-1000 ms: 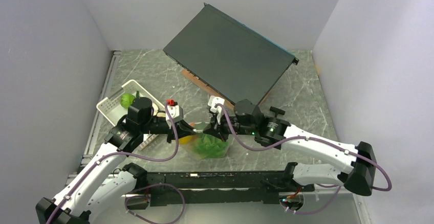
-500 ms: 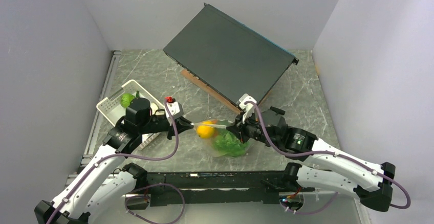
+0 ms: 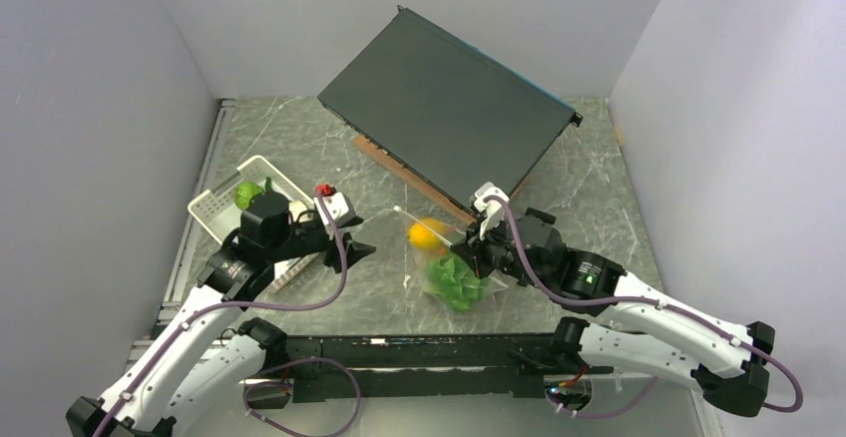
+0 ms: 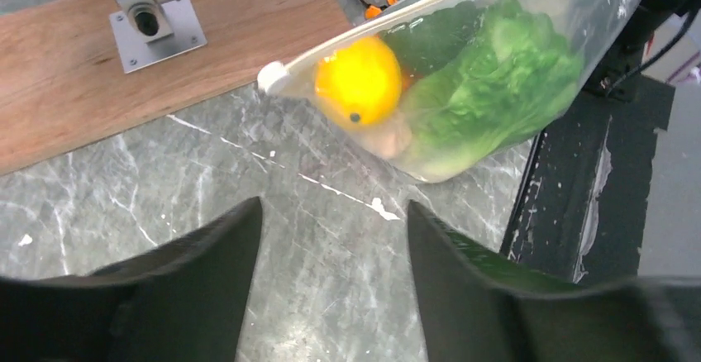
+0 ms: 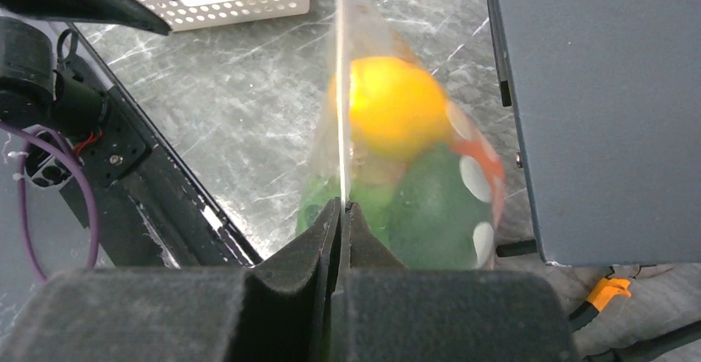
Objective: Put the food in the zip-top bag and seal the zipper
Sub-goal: Zip the zipper food storage bag at the center of the board, then place the zipper food storage bag at the center of the board.
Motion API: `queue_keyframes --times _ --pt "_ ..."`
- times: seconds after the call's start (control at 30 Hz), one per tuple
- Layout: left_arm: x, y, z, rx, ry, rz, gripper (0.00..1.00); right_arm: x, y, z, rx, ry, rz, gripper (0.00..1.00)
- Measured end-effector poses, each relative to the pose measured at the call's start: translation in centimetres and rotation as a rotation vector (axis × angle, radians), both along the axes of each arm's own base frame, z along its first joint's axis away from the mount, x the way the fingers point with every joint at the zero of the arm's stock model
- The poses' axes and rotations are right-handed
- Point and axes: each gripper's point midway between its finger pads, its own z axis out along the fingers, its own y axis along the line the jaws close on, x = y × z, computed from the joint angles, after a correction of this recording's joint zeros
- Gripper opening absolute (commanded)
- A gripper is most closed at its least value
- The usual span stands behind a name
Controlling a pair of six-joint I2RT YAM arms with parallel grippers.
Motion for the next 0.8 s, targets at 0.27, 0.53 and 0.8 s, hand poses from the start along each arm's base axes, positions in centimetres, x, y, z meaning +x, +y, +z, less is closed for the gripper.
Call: queue_keyframes --times 0.27,0.53,0.8 --pt "2.0 3.1 2.4 -0.022 -0.165 0.229 0.86 0.5 1.0 -0.6 -0.033 0.007 -0.007 0.00" --pt "5.7 11.8 4.3 0.019 -0.310 0.763 0.81 1.2 2.8 0.2 -0.066 -0.051 -0.057 0.00" --pt "6.1 15.2 4.7 0.044 -0.333 0.954 0.80 3.5 1.2 2.9 -0.078 -0.153 -0.193 0.00"
